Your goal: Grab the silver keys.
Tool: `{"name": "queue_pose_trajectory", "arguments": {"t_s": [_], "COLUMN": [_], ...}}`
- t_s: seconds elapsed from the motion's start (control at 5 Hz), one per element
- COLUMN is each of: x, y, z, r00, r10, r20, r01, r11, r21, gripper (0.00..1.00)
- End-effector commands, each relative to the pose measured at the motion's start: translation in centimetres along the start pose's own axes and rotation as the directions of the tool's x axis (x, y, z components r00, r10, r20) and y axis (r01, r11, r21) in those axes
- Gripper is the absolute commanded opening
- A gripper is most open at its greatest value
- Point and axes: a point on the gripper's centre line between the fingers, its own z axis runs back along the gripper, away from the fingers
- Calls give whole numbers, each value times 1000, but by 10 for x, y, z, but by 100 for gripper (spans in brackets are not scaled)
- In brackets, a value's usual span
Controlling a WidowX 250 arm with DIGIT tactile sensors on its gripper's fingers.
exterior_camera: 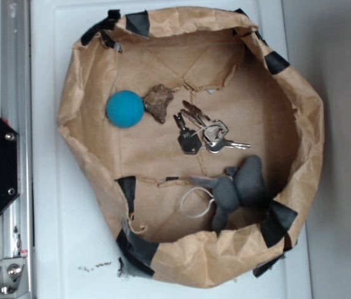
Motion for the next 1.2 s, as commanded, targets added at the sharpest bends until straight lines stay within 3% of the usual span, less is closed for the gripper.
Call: {"name": "queue_pose_trajectory", "arguments": {"t_s": [0.0,0.4,0.6,1.0], "x": [0,86,113,142], "y": [0,-11,-8,26], "z": [0,-44,-76,-149], "r00": [1000,991,991,999], "r10": [0,104,104,-9], "r20": [0,83,79,47], "r01": [0,-111,-110,11], "r11": [1000,991,990,999], "r21": [0,80,85,-38], "gripper": [100,100,100,100]}}
